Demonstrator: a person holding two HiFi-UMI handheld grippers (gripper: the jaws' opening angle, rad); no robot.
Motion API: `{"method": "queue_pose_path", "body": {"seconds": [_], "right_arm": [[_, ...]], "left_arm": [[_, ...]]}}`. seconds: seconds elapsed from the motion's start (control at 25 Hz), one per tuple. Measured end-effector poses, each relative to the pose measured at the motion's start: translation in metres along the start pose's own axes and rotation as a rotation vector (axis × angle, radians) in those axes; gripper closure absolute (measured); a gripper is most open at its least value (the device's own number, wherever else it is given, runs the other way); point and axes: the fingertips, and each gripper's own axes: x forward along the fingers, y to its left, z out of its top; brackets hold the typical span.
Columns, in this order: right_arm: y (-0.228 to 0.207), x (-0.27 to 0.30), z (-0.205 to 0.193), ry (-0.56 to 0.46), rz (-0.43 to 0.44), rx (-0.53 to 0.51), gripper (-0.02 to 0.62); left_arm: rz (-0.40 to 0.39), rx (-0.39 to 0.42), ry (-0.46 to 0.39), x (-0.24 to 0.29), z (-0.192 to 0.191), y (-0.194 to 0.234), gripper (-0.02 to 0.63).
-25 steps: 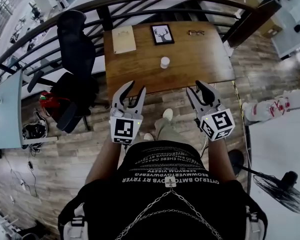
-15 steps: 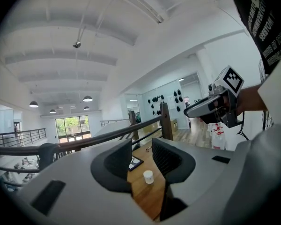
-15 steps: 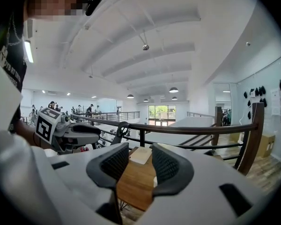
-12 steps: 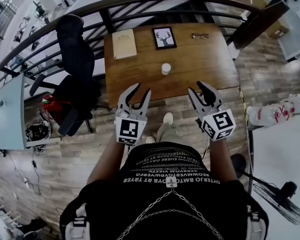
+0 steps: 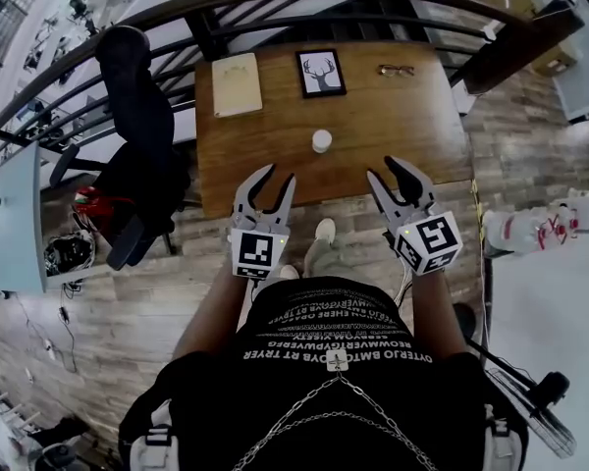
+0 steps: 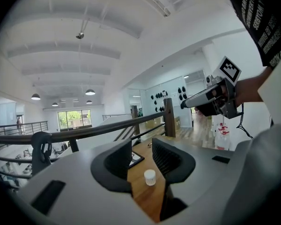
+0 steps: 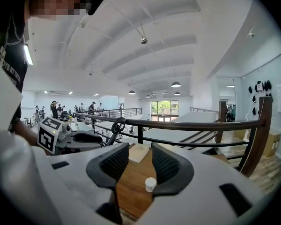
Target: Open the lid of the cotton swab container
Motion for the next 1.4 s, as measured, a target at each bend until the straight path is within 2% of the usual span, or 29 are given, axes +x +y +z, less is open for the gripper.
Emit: {"method": "queue_pose_path", "body": {"seconds": [0.24,0.56,0.84,1.12,1.4], "right_arm": [[-0.025,0.010,-0.010,0.028,0.002,0.004,0.449],[-0.050,0.024,-0.024,0.061,0.019,0.004,0.448],[-0.067,0.033,-0.036,0.096,0.021,0.018,0.448],[-0.082,0.032,-0.050,0.133,0.009,0.027,0.447],[-0.092,0.030,-0.063,0.167,0.010,0.029,0.446]], "left_arm": [[-0.001,-0.042,0.014,0.034,-0.020,-0.001,0.459],[-0.046,-0.048,0.043,0.076,-0.055,-0.017,0.435],[-0.076,-0.096,0.096,0.114,-0.104,-0.025,0.414],[-0.118,-0.088,0.164,0.151,-0.166,-0.038,0.383],[-0.120,-0.083,0.243,0.187,-0.217,-0.045,0.358]]}}
